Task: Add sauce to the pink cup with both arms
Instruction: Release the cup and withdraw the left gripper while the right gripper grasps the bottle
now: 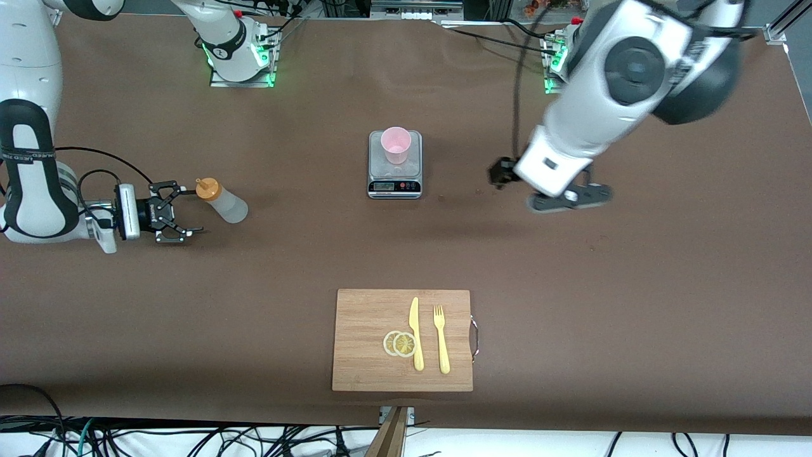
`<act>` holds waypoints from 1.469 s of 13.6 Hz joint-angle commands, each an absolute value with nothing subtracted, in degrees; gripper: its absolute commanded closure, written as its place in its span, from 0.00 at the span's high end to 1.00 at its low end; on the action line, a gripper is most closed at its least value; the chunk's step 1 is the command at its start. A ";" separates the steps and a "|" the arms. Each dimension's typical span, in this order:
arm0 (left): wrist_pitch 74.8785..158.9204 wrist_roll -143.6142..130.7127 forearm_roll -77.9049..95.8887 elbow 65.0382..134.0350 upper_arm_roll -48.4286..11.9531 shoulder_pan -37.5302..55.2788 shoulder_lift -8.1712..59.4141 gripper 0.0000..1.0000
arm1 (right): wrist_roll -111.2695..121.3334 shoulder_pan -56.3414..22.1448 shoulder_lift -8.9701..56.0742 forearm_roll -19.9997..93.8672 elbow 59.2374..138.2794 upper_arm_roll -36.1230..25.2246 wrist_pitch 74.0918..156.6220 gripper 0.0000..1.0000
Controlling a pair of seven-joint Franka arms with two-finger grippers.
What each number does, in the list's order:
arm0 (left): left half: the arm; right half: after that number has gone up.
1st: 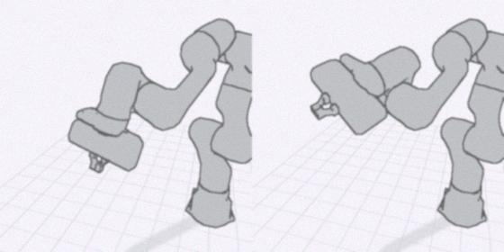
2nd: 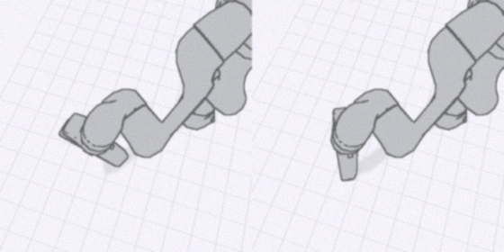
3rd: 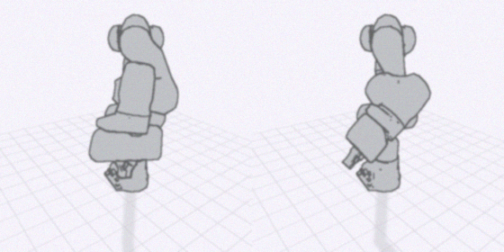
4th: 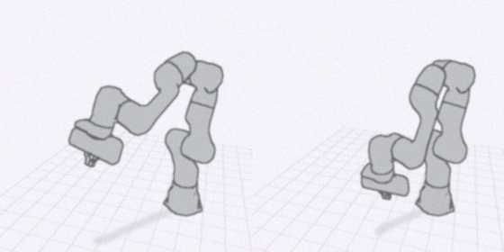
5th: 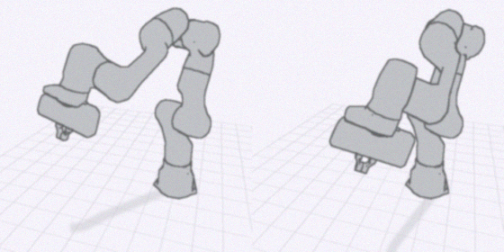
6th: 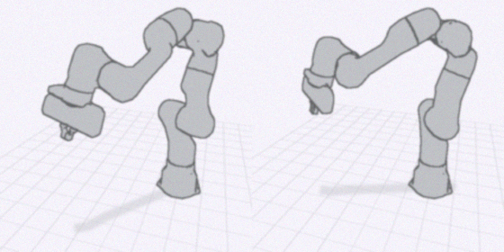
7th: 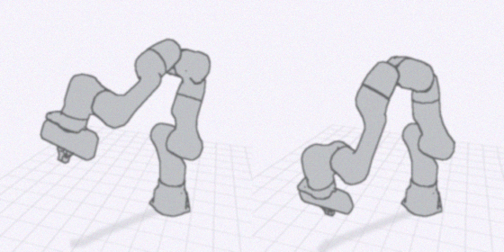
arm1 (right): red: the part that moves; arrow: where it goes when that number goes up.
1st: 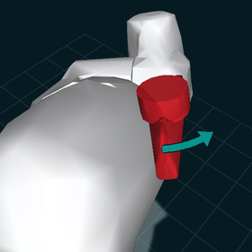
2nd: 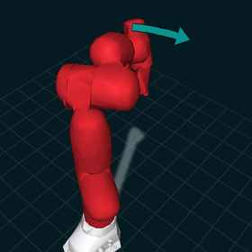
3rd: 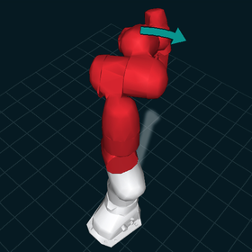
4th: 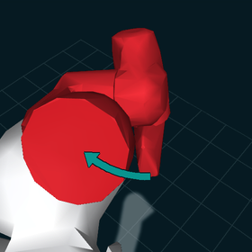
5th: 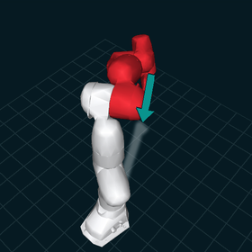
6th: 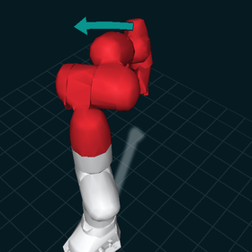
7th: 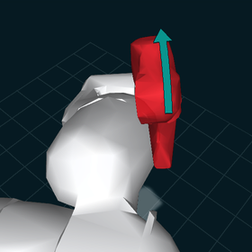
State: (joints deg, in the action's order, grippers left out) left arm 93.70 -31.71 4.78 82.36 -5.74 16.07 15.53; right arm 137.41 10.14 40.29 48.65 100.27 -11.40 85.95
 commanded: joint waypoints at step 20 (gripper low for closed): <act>83.41 -5.27 4.39 79.28 2.37 2.29 12.48 1.00 | 156.18 11.87 46.14 59.76 105.56 -10.72 78.93 1.00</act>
State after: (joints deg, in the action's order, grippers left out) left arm 84.61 -6.74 4.77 80.41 2.35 2.77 12.20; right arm 154.95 12.38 45.84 58.35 105.11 -10.94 79.53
